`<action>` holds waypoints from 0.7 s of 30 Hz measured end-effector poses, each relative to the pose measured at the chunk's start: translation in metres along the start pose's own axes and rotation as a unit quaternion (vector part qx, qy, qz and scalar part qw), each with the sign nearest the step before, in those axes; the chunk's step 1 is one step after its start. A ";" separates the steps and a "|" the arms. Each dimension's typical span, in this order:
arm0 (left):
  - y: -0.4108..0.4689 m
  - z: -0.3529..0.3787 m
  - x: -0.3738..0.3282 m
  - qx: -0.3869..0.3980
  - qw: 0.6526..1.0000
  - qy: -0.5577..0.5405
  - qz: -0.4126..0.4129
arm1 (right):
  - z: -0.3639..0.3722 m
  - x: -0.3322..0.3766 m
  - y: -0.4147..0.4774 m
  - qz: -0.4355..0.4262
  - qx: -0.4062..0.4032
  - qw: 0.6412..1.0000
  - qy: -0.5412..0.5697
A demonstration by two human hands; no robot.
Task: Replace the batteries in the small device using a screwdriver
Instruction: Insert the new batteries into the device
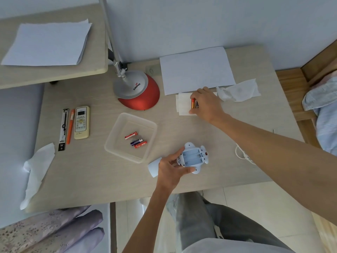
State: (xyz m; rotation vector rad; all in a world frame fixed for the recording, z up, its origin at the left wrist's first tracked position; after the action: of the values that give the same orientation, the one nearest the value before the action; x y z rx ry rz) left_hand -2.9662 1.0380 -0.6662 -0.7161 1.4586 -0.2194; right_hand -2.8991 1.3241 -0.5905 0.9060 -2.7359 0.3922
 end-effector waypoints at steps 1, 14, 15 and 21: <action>0.000 0.000 0.001 -0.001 1.000 -0.001 -0.004 | 0.000 0.001 -0.002 -0.002 -0.006 1.000 0.018; 0.001 0.000 0.006 0.005 1.000 -0.021 -0.013 | -0.013 0.001 -0.067 0.070 -0.043 0.888 0.452; 0.001 0.000 0.006 0.005 1.000 -0.020 -0.013 | -0.014 0.003 -0.082 0.072 -0.033 0.875 0.477; 0.004 -0.004 0.006 0.002 1.000 0.000 -0.011 | -0.003 0.011 -0.159 0.085 0.031 0.874 0.477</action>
State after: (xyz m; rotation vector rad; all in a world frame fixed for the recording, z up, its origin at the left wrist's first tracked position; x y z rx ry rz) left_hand -2.9700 1.0367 -0.6729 -0.7287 1.4500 -0.2392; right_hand -2.8105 1.1965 -0.5557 0.3117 -1.8730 0.7256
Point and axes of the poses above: each hand's wrist, its own y-axis towards the middle knuckle, its own z-axis out of the palm, x = y × z, the point moved 9 cm from there along y, towards the middle knuckle, and after that the axes turned 6 degrees about x, right-handed, at the moved point
